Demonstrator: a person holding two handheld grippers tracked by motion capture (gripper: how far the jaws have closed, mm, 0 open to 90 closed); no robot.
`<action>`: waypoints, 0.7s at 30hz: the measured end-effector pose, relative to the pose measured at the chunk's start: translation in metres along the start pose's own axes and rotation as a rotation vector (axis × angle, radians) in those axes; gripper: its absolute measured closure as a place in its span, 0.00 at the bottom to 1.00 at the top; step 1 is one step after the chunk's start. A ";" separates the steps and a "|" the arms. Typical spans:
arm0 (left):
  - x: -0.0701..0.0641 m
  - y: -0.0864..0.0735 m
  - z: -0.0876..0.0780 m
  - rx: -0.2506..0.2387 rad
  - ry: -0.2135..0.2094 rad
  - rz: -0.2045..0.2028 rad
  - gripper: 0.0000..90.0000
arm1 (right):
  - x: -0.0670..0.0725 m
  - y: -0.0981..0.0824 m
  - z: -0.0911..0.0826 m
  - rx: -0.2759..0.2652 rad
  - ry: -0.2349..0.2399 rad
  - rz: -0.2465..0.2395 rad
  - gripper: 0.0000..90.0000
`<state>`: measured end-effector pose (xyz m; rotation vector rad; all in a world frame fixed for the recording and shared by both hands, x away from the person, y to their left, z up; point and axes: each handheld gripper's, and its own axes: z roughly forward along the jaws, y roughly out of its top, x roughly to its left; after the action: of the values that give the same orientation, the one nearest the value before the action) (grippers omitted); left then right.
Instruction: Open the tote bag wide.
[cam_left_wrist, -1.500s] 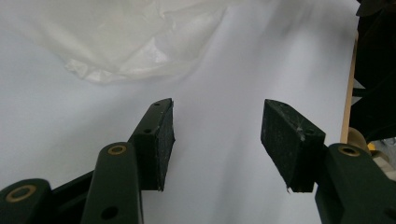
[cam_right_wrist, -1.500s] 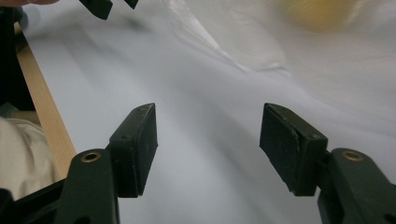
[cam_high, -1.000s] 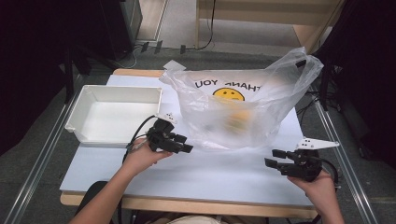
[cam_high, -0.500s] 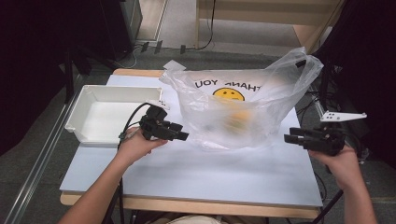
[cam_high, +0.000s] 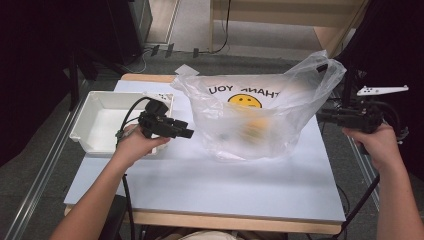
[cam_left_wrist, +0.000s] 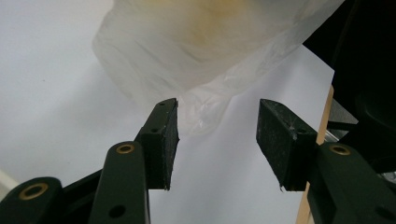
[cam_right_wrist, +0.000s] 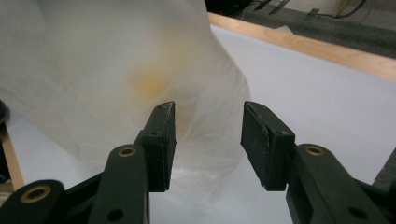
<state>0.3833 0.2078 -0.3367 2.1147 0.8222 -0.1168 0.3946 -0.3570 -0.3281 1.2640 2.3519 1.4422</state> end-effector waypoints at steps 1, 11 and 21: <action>0.000 0.001 -0.003 -0.005 -0.001 0.005 0.56 | 0.000 0.005 0.000 -0.004 -0.002 -0.003 0.62; -0.014 0.026 -0.031 -0.022 -0.067 0.040 0.65 | -0.004 0.039 -0.011 0.003 -0.024 0.027 0.63; -0.036 0.056 -0.060 -0.070 -0.088 0.038 0.71 | -0.003 0.063 -0.041 -0.006 -0.074 0.019 0.65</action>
<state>0.3764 0.2097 -0.2471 2.0438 0.7238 -0.1579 0.4142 -0.3745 -0.2570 1.3180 2.2929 1.3823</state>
